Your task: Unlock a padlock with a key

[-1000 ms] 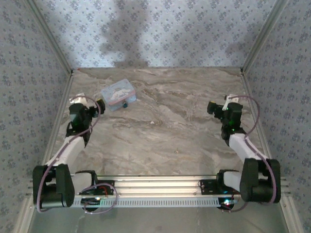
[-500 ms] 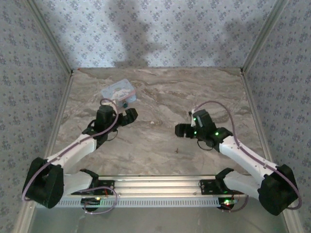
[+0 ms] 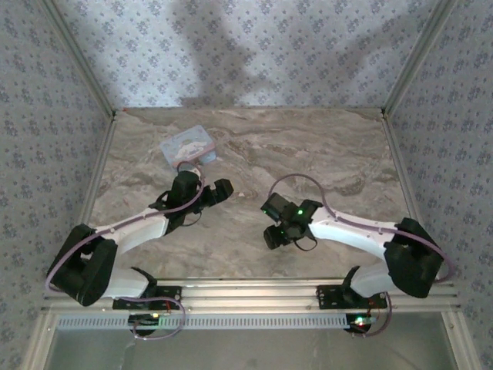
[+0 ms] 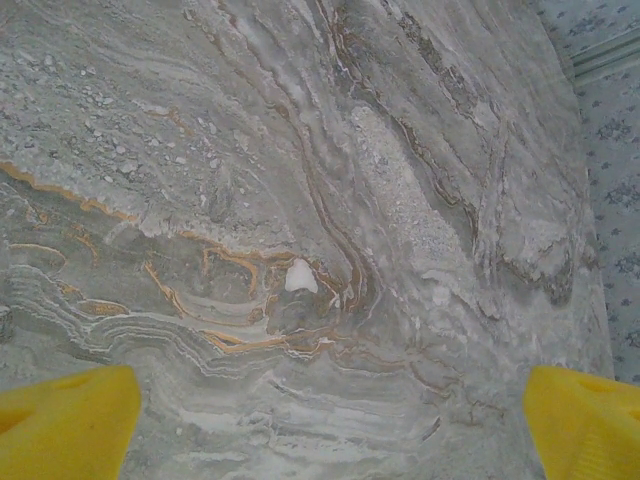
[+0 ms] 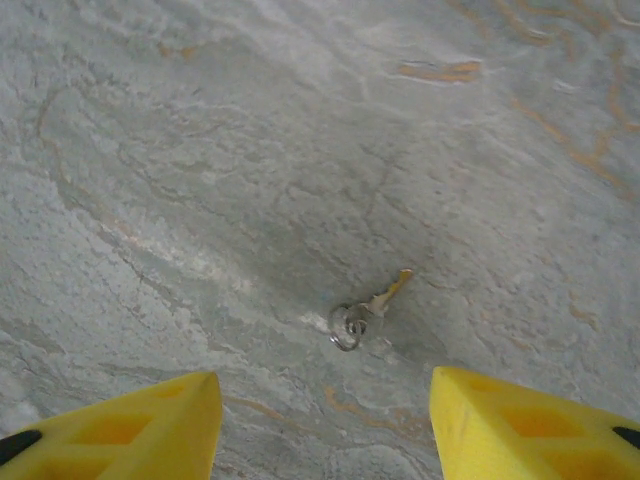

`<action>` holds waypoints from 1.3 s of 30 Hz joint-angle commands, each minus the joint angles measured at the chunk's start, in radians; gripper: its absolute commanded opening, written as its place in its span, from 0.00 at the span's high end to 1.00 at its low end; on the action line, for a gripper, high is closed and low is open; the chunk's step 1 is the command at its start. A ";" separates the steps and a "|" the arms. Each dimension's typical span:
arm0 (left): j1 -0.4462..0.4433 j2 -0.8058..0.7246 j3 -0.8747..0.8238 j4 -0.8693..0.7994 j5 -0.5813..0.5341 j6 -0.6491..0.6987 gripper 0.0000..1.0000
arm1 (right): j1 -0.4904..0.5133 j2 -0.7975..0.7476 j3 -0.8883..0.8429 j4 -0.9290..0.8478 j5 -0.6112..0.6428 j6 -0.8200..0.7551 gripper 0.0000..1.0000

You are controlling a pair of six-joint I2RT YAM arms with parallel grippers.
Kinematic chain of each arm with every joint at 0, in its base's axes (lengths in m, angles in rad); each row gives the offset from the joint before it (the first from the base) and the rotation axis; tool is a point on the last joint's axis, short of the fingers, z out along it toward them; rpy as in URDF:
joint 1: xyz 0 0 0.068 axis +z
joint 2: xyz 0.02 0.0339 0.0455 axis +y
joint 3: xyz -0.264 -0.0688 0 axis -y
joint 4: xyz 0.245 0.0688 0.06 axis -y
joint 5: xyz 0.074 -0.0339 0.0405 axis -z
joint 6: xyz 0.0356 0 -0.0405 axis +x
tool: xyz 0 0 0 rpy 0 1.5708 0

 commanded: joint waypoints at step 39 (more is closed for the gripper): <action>-0.003 -0.099 0.036 -0.109 -0.080 0.049 0.02 | 0.085 0.283 0.129 -0.171 0.185 -0.064 0.92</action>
